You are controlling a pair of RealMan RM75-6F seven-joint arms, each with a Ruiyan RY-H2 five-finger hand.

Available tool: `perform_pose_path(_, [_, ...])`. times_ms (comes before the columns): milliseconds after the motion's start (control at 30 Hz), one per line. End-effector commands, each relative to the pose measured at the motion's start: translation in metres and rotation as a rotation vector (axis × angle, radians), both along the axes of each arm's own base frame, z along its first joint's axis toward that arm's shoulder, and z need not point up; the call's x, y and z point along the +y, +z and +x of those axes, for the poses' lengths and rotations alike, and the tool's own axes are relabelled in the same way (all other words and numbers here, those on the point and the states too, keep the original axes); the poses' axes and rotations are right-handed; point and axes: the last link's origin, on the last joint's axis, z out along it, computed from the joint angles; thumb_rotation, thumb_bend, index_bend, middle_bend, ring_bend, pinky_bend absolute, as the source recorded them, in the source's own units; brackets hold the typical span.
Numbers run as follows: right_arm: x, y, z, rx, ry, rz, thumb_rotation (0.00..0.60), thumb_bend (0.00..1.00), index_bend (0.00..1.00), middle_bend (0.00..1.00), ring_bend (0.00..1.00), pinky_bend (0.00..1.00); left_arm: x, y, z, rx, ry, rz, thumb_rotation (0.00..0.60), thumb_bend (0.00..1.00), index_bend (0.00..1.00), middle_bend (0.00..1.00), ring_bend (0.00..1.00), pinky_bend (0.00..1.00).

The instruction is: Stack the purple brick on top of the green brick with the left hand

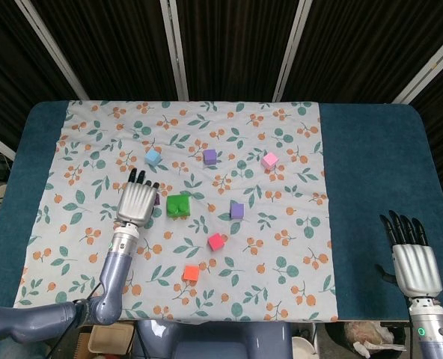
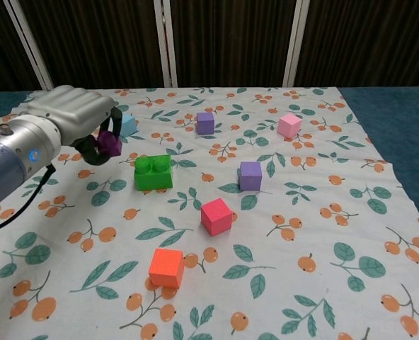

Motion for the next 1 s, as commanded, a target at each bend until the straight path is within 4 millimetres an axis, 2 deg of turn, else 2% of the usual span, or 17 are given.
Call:
perform_pose_path(33, [0.0,0.0,0.0,0.0,0.002,0.001,0.6,0.19,0.0,0.0,0.0,0.0,0.001,0.008,0.026,0.006,0.003,-0.015,0.6,0.42,0.44,0.5,0.16,0.13])
perform_pose_path(200, [0.001,0.0,0.0,-0.002,0.004,0.002,0.6,0.19,0.0,0.0,0.0,0.0,-0.007,0.001,0.037,0.025,0.028,-0.008,0.6,0.4,0.45,0.5,0.16,0.13])
perform_pose_path(500, [-0.001,-0.003,-0.001,-0.004,0.003,0.019,0.6,0.19,0.0,0.0,0.0,0.0,-0.02,-0.012,0.042,0.069,0.083,0.027,0.6,0.39,0.45,0.51,0.16,0.13])
perform_pose_path(667, [-0.002,-0.004,0.0,-0.005,0.005,0.02,0.6,0.19,0.0,0.0,0.0,0.0,-0.021,-0.018,0.049,0.063,0.056,0.024,0.6,0.39,0.45,0.51,0.16,0.13])
perform_pose_path(1000, [-0.003,-0.005,-0.001,-0.002,-0.002,0.027,0.6,0.19,0.0,0.0,0.0,0.0,-0.011,-0.018,0.053,0.074,0.053,0.038,0.6,0.39,0.45,0.51,0.16,0.13])
